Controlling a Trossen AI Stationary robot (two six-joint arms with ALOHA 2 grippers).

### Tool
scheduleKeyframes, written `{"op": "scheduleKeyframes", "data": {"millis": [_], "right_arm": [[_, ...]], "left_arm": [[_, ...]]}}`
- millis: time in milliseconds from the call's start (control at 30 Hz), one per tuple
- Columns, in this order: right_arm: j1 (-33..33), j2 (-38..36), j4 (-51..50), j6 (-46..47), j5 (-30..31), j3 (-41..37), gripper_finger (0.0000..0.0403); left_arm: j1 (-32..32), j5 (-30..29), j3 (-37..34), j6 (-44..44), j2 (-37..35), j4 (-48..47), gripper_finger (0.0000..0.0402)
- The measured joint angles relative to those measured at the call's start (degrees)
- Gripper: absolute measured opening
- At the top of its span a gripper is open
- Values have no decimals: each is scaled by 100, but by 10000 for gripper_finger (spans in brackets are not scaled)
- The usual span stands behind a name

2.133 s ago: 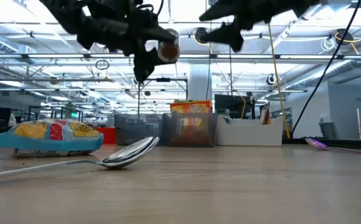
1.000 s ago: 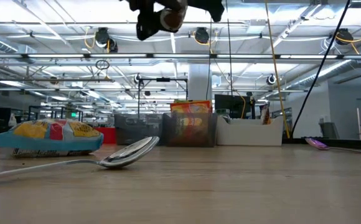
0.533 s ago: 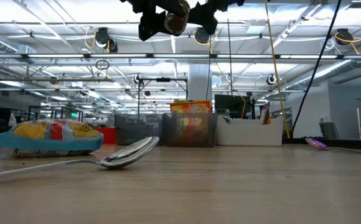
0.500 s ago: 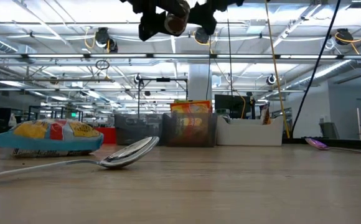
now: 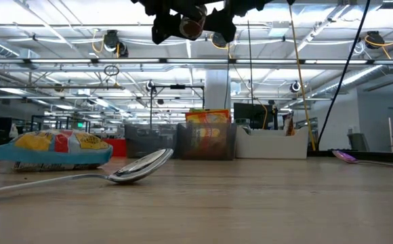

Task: Pick & Place Food Item
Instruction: Put the brown seasoning bottle into the white bin

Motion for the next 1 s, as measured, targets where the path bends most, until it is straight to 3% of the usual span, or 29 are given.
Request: {"op": "scheduleKeyframes", "data": {"millis": [167, 467, 1000], "right_arm": [[-2, 0, -56, 0, -6, 0, 239], [0, 0, -56, -76, -26, 0, 175], [-10, 0, -23, -94, -133, -2, 168]], "left_arm": [[0, -49, 0, 52, 0, 0, 201], [0, -53, 0, 82, 0, -7, 201], [0, -31, 0, 47, -2, -2, 201]]}}
